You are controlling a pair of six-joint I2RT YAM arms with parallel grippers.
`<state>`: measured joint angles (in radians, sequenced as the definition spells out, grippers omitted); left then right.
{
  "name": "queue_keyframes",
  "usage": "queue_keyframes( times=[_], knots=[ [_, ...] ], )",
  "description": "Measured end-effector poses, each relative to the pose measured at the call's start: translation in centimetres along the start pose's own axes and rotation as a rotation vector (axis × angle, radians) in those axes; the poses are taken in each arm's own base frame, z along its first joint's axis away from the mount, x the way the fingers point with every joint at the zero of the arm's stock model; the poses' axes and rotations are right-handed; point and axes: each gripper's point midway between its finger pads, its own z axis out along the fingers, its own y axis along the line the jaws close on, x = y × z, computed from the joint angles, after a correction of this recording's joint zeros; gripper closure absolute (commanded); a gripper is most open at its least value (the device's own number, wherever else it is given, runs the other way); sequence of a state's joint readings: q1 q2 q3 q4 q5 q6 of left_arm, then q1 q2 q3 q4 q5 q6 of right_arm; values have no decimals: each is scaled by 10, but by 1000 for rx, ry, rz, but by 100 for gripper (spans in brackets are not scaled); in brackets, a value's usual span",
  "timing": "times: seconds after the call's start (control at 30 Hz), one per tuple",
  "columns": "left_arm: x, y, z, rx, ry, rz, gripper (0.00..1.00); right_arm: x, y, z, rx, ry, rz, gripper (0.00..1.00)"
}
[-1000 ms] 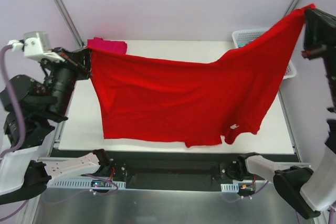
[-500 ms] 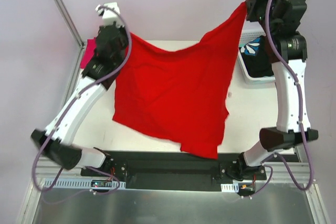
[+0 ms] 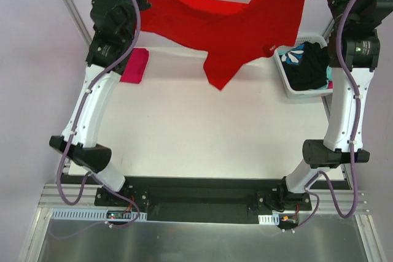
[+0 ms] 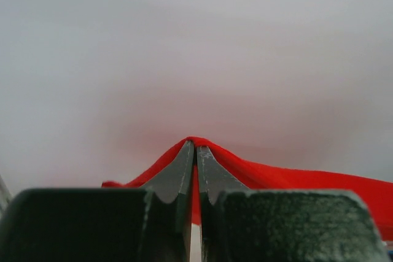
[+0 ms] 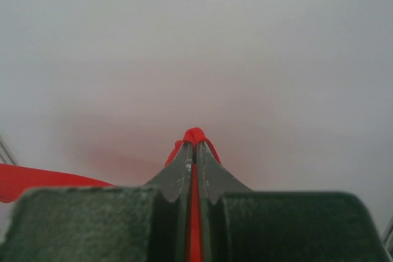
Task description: Fold and stack the t-shirts
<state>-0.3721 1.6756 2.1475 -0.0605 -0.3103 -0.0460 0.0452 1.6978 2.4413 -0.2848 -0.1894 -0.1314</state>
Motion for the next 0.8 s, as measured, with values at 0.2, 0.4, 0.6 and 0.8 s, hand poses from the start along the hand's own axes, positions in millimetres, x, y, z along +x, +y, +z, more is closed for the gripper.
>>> queue_keyframes(
  times=[0.2,0.4,0.6,0.8],
  knots=[
    [-17,11,-58,24,-16,-45,100,-5,14,-37,-28,14,23,99],
    [110,45,-138,-27,203,-99,100,136,21,-127,-2,331,167,99],
    [302,68,-239,-122,673,-126,100,335,61,-238,-17,911,351,99],
    [351,49,-319,-84,877,-182,100,399,104,-327,-86,1264,408,99]
  ],
)
